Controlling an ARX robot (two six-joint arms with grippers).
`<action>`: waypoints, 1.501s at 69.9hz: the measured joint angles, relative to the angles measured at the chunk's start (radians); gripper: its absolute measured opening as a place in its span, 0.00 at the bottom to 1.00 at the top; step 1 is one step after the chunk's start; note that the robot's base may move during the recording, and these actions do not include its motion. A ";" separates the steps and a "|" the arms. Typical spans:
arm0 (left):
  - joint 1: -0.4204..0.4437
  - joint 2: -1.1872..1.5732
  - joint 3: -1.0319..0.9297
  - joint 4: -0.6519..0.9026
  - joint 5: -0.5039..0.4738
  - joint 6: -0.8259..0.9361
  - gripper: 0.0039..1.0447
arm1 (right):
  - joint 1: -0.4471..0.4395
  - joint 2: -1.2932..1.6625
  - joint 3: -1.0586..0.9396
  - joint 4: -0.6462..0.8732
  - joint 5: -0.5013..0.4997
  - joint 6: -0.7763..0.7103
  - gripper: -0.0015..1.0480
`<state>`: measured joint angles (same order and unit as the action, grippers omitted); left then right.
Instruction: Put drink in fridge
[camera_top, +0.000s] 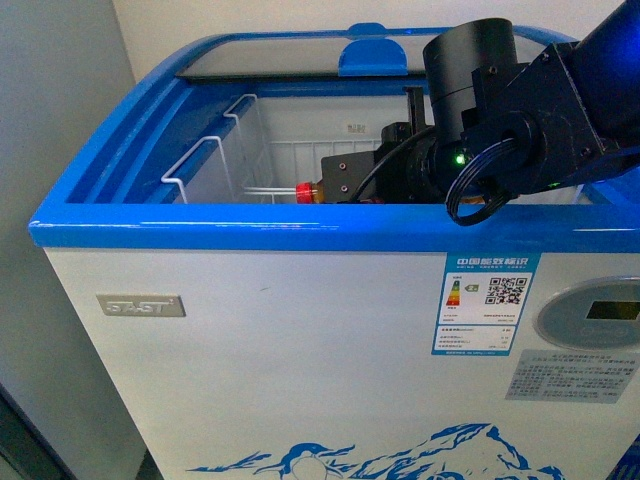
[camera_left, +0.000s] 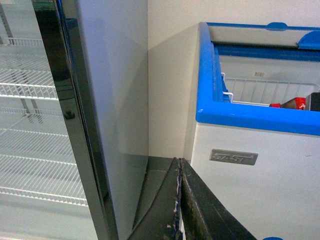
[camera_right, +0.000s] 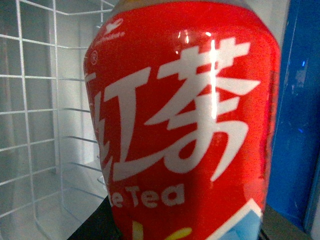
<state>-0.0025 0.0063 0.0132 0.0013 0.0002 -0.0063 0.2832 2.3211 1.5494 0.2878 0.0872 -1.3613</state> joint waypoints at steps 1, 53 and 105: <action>0.000 0.000 0.000 0.000 0.000 0.000 0.02 | 0.000 0.004 0.005 -0.006 0.002 0.009 0.36; 0.000 0.000 0.000 0.000 0.000 0.001 0.02 | 0.005 -0.004 0.039 -0.210 -0.033 0.334 0.87; 0.000 0.000 0.000 0.000 0.000 0.002 0.02 | 0.029 -0.541 -0.423 0.353 0.009 0.471 0.93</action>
<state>-0.0025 0.0059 0.0132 0.0013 -0.0002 -0.0048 0.3119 1.7798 1.1267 0.6407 0.0963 -0.8906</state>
